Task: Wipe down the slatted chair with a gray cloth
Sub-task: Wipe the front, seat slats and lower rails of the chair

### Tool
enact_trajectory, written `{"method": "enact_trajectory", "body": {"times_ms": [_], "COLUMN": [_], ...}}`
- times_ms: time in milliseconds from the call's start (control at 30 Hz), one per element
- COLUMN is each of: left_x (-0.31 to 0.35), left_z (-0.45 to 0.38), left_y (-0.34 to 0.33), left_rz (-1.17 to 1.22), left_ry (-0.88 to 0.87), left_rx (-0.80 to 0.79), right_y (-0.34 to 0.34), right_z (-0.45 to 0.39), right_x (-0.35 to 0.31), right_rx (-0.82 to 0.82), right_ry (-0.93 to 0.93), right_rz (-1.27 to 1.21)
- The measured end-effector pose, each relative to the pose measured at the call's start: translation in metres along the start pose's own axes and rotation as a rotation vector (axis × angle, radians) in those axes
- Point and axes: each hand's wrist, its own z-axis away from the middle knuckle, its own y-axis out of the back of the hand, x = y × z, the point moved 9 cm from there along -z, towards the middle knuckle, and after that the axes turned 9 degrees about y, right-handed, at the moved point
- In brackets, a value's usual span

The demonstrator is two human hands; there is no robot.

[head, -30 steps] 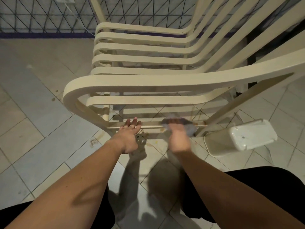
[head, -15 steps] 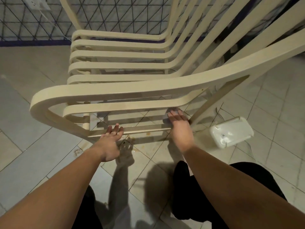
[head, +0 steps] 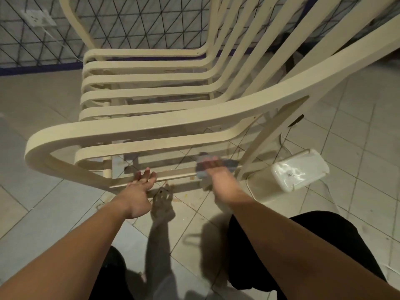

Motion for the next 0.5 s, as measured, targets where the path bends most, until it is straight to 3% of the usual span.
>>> {"method": "enact_trajectory", "body": {"times_ms": [100, 233, 367, 500], "left_x": [-0.001, -0.001, -0.002, 0.000], "left_z": [-0.001, -0.002, -0.002, 0.001], "left_y": [-0.002, -0.003, -0.003, -0.002], "left_rz": [-0.003, 0.001, 0.013, 0.022], "left_ry": [0.002, 0.013, 0.010, 0.007], "left_rx": [0.002, -0.003, 0.000, -0.001], "right_y": [0.023, 0.010, -0.016, -0.007], "right_z": [0.015, 0.032, 0.025, 0.031], "right_x": [0.048, 0.027, -0.006, 0.005], "right_rx": [0.093, 0.305, 0.141, 0.199], "right_ry": [-0.224, -0.326, -0.272, -0.197], "right_rz": [0.043, -0.052, -0.127, -0.077]}}
